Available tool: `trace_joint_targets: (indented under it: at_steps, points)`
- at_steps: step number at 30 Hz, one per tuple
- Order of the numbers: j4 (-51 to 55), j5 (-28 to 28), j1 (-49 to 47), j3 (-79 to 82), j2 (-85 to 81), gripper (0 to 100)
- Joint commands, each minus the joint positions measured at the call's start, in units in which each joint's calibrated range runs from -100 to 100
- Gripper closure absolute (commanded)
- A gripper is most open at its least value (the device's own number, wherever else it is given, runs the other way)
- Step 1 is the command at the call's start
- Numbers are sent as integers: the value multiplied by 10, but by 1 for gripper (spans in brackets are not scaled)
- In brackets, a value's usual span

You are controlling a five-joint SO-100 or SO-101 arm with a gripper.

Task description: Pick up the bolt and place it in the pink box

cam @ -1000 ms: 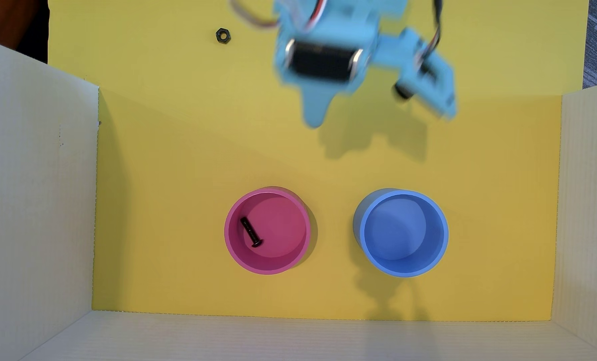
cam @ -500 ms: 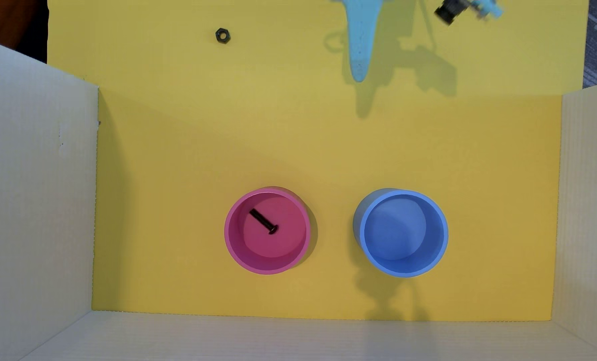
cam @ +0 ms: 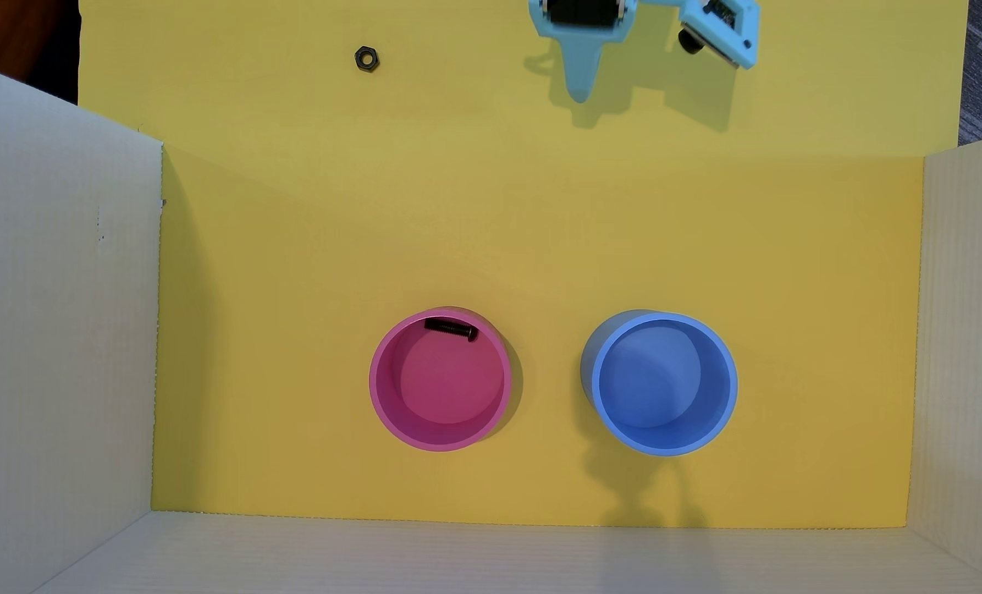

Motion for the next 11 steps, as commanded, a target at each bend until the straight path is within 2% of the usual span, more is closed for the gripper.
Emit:
trace_joint_targets:
  at_steps: [1, 11]
  points:
    - [3, -1, 3, 0, 2, 99]
    - [3, -1, 3, 0, 2, 99]
